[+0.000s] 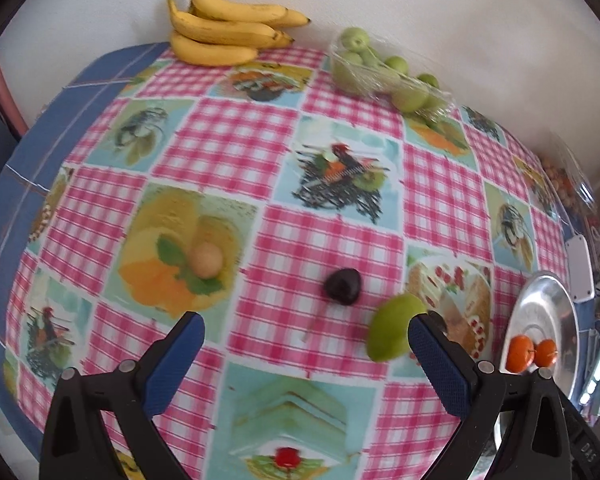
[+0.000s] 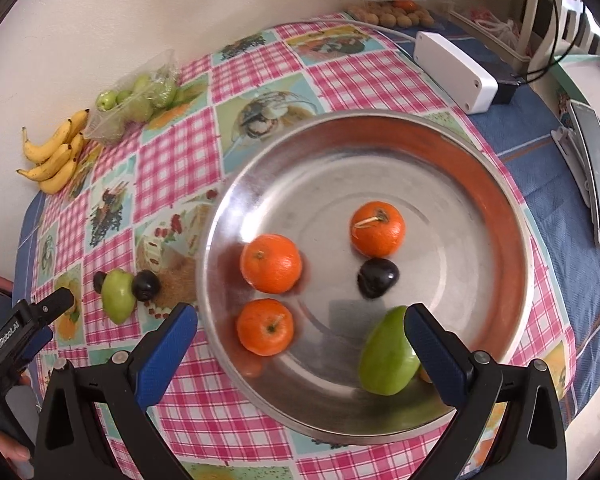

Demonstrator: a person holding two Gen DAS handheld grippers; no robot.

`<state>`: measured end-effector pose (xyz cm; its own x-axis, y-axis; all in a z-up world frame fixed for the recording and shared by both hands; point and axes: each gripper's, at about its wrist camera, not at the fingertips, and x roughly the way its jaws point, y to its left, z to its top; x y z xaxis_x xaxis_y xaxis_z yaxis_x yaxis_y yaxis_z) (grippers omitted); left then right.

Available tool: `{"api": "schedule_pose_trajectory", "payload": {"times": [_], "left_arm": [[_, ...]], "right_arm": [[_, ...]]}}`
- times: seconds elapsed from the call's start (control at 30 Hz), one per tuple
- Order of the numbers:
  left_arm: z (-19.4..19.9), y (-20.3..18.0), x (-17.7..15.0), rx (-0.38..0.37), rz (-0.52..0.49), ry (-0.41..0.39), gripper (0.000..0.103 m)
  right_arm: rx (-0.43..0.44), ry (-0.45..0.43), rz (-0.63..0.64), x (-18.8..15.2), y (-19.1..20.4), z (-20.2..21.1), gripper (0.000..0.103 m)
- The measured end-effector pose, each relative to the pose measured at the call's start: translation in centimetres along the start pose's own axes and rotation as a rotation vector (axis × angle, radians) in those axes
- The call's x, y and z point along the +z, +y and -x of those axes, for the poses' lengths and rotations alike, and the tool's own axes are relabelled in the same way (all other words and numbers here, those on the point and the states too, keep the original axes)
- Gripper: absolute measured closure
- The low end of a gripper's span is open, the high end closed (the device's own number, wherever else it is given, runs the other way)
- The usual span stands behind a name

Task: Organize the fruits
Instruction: 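Withdraw both grippers from the bowl toward the remaining fruit, then close the left gripper on a brown kiwi while the right grips another plum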

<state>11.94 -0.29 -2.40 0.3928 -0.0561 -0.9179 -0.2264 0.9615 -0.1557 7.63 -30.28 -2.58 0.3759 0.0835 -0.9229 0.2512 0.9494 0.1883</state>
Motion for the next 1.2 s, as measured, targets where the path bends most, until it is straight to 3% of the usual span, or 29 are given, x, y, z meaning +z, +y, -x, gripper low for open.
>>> {"api": "schedule_pose_trajectory", "payload": {"times": [0.27, 0.47, 0.67, 0.97, 1.1, 1.2], "left_arm": [[0.6, 2.7, 1.3, 0.020, 0.007, -0.061, 0.000], [0.5, 5.5, 2.2, -0.002, 0.048, -0.052, 0.000], [0.0, 8.6, 3.1, 0.048, 0.083, -0.039, 0.000], [-1.5, 8.7, 3.6, 0.041, 0.063, 0.006, 0.001], [-2.0, 8.3, 3.8, 0.024, 0.055, 0.007, 0.005], [-2.5, 8.2, 4.1, 0.007, 0.058, 0.015, 0.012]], "right_arm": [[0.081, -0.047, 0.068, 0.0, 3.5, 0.8, 0.000], [0.165, -0.066, 0.147, -0.2, 6.9, 0.8, 0.000], [0.169, -0.032, 0.242, -0.9, 10.2, -0.8, 0.000], [0.142, -0.018, 0.282, -0.8, 12.2, -2.9, 0.002], [0.146, -0.003, 0.259, -0.4, 12.1, -3.7, 0.032], [0.138, 0.018, 0.249, -0.2, 11.9, -4.6, 0.042]]}}
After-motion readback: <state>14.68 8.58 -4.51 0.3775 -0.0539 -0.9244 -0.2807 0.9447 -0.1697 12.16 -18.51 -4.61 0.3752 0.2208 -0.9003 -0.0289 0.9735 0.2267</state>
